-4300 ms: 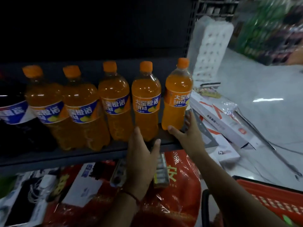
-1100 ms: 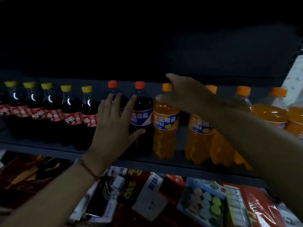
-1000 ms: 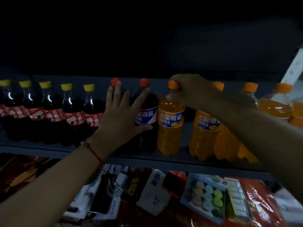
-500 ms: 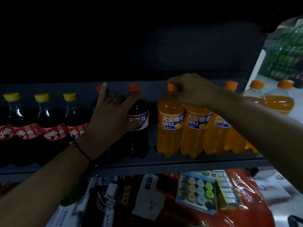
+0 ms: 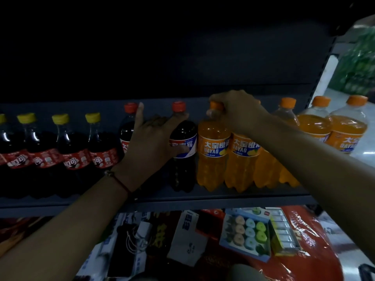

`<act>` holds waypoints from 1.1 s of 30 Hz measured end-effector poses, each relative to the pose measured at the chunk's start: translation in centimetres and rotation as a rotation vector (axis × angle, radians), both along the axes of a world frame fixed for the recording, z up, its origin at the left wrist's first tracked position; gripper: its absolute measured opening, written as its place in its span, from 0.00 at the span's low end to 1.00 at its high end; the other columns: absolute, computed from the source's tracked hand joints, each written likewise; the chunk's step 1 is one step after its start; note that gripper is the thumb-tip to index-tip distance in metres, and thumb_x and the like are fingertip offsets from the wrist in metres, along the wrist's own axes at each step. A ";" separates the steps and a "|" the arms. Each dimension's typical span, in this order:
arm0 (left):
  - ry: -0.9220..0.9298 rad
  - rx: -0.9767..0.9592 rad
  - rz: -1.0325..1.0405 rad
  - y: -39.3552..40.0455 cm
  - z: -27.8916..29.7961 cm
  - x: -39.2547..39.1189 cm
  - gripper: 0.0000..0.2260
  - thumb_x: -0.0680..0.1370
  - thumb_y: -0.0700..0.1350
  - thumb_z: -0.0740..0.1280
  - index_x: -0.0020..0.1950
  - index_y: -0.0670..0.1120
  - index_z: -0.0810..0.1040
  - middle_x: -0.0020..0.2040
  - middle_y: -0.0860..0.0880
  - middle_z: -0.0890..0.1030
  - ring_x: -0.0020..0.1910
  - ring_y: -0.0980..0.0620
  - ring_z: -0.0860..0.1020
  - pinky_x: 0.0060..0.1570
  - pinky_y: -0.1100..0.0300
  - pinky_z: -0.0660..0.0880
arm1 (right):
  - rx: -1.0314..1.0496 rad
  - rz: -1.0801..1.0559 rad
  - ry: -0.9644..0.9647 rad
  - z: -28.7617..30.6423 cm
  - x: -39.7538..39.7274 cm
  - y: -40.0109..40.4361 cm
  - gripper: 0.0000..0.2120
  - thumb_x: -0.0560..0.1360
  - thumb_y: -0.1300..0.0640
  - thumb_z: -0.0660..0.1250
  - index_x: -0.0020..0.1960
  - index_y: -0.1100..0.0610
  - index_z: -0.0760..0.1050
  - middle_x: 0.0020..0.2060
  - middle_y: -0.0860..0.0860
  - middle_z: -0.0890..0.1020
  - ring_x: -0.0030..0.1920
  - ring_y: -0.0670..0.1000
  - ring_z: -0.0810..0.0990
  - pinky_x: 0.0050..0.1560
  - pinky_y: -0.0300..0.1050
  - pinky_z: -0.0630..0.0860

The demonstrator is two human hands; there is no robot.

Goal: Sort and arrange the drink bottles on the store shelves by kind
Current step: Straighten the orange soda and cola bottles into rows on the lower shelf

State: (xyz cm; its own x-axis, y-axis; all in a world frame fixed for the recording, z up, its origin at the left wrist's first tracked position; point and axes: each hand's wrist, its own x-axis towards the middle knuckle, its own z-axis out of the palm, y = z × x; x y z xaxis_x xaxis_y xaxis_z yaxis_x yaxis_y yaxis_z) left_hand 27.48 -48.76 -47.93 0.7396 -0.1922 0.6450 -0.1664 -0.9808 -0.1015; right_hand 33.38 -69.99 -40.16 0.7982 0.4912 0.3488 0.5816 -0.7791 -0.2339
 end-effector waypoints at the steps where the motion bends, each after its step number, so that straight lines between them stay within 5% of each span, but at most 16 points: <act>1: 0.002 -0.007 0.001 0.1 0.1 -0.1 0.37 0.68 0.63 0.73 0.74 0.53 0.68 0.57 0.45 0.83 0.59 0.42 0.80 0.76 0.43 0.38 | -0.005 -0.002 0.000 0.1 -0.1 0.0 0.17 0.80 0.51 0.63 0.66 0.56 0.74 0.58 0.56 0.80 0.57 0.56 0.79 0.53 0.48 0.73; 10: 0.056 -0.009 0.002 -0.2 0.2 -0.3 0.37 0.71 0.64 0.68 0.77 0.56 0.62 0.66 0.44 0.79 0.72 0.39 0.69 0.73 0.43 0.32 | 0.020 -0.011 0.034 -0.5 0.0 0.0 0.23 0.81 0.48 0.62 0.73 0.53 0.67 0.65 0.57 0.77 0.63 0.57 0.75 0.58 0.51 0.72; 16: 0.055 -0.005 0.047 -0.5 -1.3 -1.4 0.39 0.75 0.65 0.63 0.80 0.56 0.49 0.79 0.38 0.58 0.79 0.36 0.50 0.74 0.34 0.41 | 0.071 -0.078 0.060 -1.5 0.0 0.2 0.29 0.80 0.45 0.62 0.78 0.49 0.58 0.72 0.57 0.70 0.70 0.57 0.70 0.65 0.54 0.70; 20: -0.125 -0.199 0.146 2.3 -1.5 -3.2 0.38 0.74 0.63 0.66 0.80 0.52 0.57 0.76 0.37 0.62 0.75 0.35 0.61 0.70 0.36 0.59 | 0.064 -0.058 -0.022 -1.5 -1.0 1.3 0.31 0.80 0.45 0.62 0.79 0.52 0.57 0.74 0.55 0.65 0.73 0.55 0.65 0.69 0.50 0.65; 23: -0.085 -0.362 0.219 4.8 -1.6 -3.4 0.41 0.73 0.58 0.72 0.80 0.51 0.57 0.71 0.36 0.68 0.66 0.33 0.70 0.61 0.40 0.71 | 0.048 0.049 -0.137 -1.4 -1.7 3.3 0.32 0.79 0.44 0.63 0.78 0.53 0.59 0.74 0.54 0.66 0.73 0.55 0.63 0.71 0.48 0.63; 26: 0.001 -0.350 0.227 5.0 -2.6 -3.4 0.44 0.73 0.56 0.73 0.81 0.51 0.50 0.67 0.36 0.71 0.61 0.34 0.74 0.56 0.44 0.75 | 0.084 0.163 -0.034 -1.4 -1.7 5.6 0.32 0.78 0.45 0.65 0.78 0.52 0.60 0.71 0.54 0.68 0.70 0.54 0.67 0.63 0.42 0.65; 33: -0.027 -0.418 0.173 4.8 -3.1 -3.6 0.38 0.75 0.52 0.72 0.80 0.55 0.54 0.66 0.40 0.73 0.60 0.38 0.74 0.57 0.45 0.75 | 0.128 0.154 0.108 -0.9 -1.0 7.0 0.29 0.77 0.54 0.69 0.76 0.55 0.65 0.71 0.56 0.72 0.68 0.54 0.72 0.58 0.39 0.67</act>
State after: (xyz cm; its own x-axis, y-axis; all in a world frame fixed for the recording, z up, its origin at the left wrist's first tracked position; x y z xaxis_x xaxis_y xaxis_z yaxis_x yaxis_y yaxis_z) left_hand 23.85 -43.97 -51.04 0.7202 0.2133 0.6602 0.0005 -0.9517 0.3070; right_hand 32.34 -62.96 -41.07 0.7532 0.5676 0.3324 0.6577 -0.6427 -0.3929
